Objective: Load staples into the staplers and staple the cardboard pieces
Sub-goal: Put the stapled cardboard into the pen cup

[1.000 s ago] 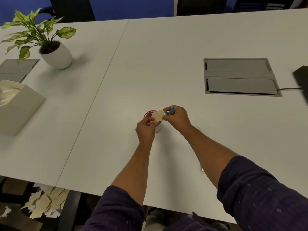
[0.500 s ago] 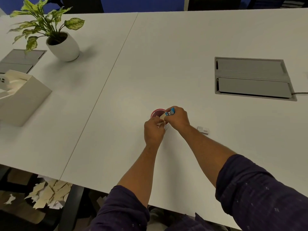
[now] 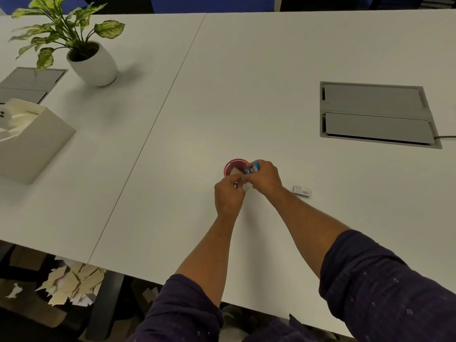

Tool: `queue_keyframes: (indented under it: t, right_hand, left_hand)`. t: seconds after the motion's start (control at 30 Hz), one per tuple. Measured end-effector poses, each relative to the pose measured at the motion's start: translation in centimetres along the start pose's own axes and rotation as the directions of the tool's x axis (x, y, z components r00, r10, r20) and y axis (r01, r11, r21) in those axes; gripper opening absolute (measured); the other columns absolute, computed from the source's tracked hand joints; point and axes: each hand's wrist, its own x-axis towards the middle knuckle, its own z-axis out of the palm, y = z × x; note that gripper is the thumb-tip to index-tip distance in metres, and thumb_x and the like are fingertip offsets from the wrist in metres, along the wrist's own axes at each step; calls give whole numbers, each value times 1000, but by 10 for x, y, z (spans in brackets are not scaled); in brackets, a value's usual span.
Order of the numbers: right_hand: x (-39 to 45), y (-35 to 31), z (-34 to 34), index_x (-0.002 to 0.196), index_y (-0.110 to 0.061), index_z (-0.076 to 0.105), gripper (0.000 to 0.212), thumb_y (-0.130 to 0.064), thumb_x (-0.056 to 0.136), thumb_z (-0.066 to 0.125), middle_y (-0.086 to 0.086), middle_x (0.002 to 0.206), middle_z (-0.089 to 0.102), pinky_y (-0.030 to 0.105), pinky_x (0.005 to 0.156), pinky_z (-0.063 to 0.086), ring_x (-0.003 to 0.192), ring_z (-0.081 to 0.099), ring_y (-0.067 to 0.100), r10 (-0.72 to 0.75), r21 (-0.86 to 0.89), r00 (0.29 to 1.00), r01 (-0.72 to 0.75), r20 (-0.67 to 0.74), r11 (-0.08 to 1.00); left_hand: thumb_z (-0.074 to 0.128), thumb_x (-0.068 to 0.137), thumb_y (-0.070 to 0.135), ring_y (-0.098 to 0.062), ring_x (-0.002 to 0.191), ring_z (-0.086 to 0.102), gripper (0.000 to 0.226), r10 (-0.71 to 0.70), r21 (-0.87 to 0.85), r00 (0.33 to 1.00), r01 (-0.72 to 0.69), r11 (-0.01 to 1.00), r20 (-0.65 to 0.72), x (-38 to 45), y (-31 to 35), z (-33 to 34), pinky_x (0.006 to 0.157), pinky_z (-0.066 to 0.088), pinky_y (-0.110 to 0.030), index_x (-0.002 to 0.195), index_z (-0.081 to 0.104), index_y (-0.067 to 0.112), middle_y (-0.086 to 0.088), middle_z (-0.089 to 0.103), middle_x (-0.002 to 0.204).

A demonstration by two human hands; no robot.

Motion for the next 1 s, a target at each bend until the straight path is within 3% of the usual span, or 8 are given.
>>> queue_keyframes:
  t: [0.23,0.43,0.57,0.67,0.73,0.77,0.83,1.0]
  right_hand:
    - [-6,7,-5,112,-11,68,33,-22,84,81,5,96,70,31,78,61,86,68,23,-51,106,998,55,-33,993]
    - [-24,18,-15,107,-24,58,35,-55,92,64,-1,75,63,16,43,47,57,59,12,-15,259,999,28,-51,966]
    - [-36,29,-23,106,-18,60,60,-74,93,42,2,72,59,21,48,46,63,56,14,54,385,995,-83,86,919]
    - [-47,44,-32,121,-7,59,78,-74,96,30,25,94,66,30,66,50,81,51,14,80,447,974,-169,212,878]
    - [-55,58,-38,120,-19,62,66,-71,98,27,20,112,69,34,78,54,108,68,36,114,424,958,-221,263,879]
    - [-59,65,-41,117,-22,64,61,-68,100,28,19,107,70,30,74,52,84,65,22,136,422,955,-241,263,874]
    - [-68,78,-45,99,-19,65,53,-62,103,34,12,79,65,21,57,45,70,54,16,177,432,950,-278,258,858]
    - [-83,107,-49,110,-7,67,54,-52,106,37,13,91,67,28,68,49,79,59,20,278,346,937,-338,211,875]
  left_hand:
    - [65,94,20,-4,79,62,10,58,-44,993,-62,997,-101,-10,9,1,77,54,-18,98,73,22,15,67,87]
    - [59,98,27,-9,79,66,13,100,-65,988,-108,992,-114,-28,22,9,73,54,-16,99,69,19,6,72,89]
    - [59,97,27,-3,76,67,15,127,-98,991,-130,987,-41,-48,30,20,71,52,-10,99,72,22,12,71,88]
    - [59,97,29,-3,77,67,19,120,-98,992,-117,988,29,-60,29,30,68,53,-12,104,74,20,9,74,90]
    - [61,96,31,-5,79,68,22,100,-71,991,-93,993,95,-68,26,36,70,52,-11,110,74,19,6,74,95]
    - [62,96,31,-5,80,68,23,93,-61,988,-86,994,125,-72,24,39,70,50,-9,112,74,19,6,75,97]
    - [64,94,32,-3,79,67,24,83,-42,981,-77,996,175,-81,21,44,70,47,-7,113,74,20,7,74,99]
    - [64,95,35,-3,81,65,25,19,30,959,-29,999,284,-98,17,54,73,40,-2,109,77,18,5,76,99]
